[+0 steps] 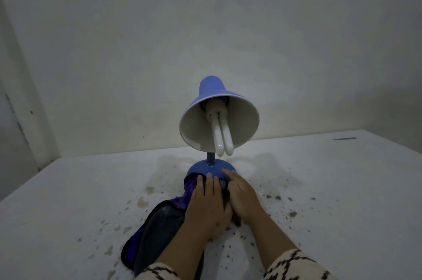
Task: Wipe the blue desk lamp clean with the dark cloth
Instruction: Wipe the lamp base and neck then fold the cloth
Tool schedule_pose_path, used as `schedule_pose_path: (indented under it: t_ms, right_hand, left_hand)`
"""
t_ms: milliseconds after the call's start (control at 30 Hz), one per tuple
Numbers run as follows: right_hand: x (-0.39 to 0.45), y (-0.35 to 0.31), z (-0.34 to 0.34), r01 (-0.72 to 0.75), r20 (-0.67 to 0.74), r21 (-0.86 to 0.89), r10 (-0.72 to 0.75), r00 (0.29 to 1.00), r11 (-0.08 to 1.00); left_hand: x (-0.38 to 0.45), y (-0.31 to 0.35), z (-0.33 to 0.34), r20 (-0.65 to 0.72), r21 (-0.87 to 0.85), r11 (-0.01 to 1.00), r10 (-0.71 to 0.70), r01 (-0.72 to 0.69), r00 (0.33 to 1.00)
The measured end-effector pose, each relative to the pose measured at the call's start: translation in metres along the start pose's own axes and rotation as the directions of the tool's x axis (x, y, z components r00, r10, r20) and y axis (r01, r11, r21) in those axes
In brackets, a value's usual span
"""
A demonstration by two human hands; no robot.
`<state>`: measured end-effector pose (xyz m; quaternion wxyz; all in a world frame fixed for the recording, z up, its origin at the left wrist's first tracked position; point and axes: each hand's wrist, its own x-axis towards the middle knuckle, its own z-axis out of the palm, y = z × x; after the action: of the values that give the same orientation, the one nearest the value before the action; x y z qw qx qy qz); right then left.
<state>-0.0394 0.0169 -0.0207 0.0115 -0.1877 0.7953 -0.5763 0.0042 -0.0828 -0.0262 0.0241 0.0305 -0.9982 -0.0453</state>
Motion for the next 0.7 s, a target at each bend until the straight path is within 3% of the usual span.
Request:
schedule_pose_path:
  t_ms: [133, 500, 600, 700]
  right_hand:
    - [0.001, 0.002, 0.0, -0.001, -0.009, 0.061, 0.002, 1.0, 0.998]
    - [0.004, 0.002, -0.001, -0.016, -0.032, 0.118, 0.02, 0.999, 0.993]
    - [0.004, 0.002, 0.0, -0.021, -0.027, 0.13, 0.025, 0.999, 0.991]
    - [0.004, 0.003, -0.001, -0.041, -0.02, 0.159, 0.045, 0.999, 0.986]
  left_hand:
    - [0.006, -0.009, -0.02, 0.005, -0.122, 0.992, -0.016, 0.017, 1.0]
    - [0.026, -0.036, -0.025, 0.013, -0.118, 0.992, -0.04, 0.041, 0.999]
    - [0.014, -0.04, -0.028, 0.043, -0.123, 0.992, 0.027, -0.021, 0.999]
    - [-0.008, -0.054, -0.032, 0.064, -0.074, 0.979, 0.197, -0.192, 0.978]
